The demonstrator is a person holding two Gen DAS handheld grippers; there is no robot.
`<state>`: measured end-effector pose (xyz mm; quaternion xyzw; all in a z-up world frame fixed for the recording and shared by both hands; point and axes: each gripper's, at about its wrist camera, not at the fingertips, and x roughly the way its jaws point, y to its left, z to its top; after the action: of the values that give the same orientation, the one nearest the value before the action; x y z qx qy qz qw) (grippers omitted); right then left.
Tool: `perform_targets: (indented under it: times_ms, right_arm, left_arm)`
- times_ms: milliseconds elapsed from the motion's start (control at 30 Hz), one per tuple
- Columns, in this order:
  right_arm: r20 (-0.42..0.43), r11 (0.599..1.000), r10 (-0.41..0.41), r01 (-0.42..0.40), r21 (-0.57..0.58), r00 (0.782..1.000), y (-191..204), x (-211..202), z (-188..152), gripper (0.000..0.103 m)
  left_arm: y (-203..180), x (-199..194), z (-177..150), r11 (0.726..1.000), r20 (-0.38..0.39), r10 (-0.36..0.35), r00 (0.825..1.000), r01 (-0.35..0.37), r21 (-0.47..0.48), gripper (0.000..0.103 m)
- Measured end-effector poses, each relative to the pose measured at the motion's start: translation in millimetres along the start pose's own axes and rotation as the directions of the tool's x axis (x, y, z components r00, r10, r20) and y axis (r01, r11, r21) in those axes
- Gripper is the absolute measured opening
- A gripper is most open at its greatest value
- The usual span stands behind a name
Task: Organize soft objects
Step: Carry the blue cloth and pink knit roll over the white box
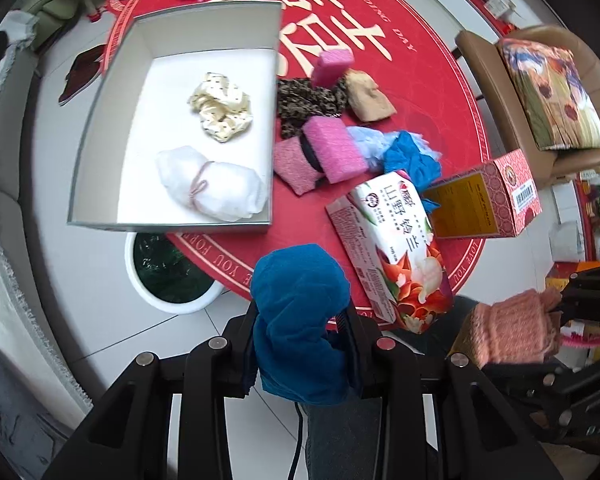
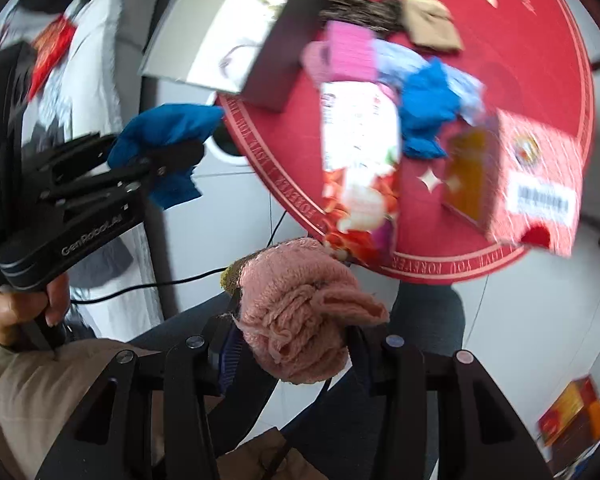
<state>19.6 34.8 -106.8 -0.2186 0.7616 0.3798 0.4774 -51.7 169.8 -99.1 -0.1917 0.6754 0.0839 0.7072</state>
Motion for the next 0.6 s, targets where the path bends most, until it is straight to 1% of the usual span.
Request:
perform_targets:
  times_ms: [100, 200, 433, 600]
  right_arm:
    - [-0.002, 0.997, -0.022, 0.022, -0.077, 1.0, 15, -4, 9, 0.049]
    - [0.005, 0.993, -0.032, 0.033, -0.114, 0.999, 25, -10, 19, 0.049]
    - [0.057, 0.988, -0.065, 0.072, -0.138, 0.996, 40, -24, 42, 0.049]
    - [0.09, 0.988, -0.062, 0.074, -0.135, 0.994, 53, -32, 61, 0.049]
  left_arm:
    - [8, -6, -4, 0.999, 0.02, 0.007, 1.0, -0.006, -0.037, 0.035]
    - [18, -13, -6, 0.995, 0.045, 0.011, 0.999, -0.007, -0.097, 0.035]
    - [48, -23, -4, 0.978, 0.083, 0.022, 0.996, -0.004, -0.21, 0.035]
    - [69, -32, 6, 0.969, 0.118, 0.029, 0.993, 0.001, -0.248, 0.035]
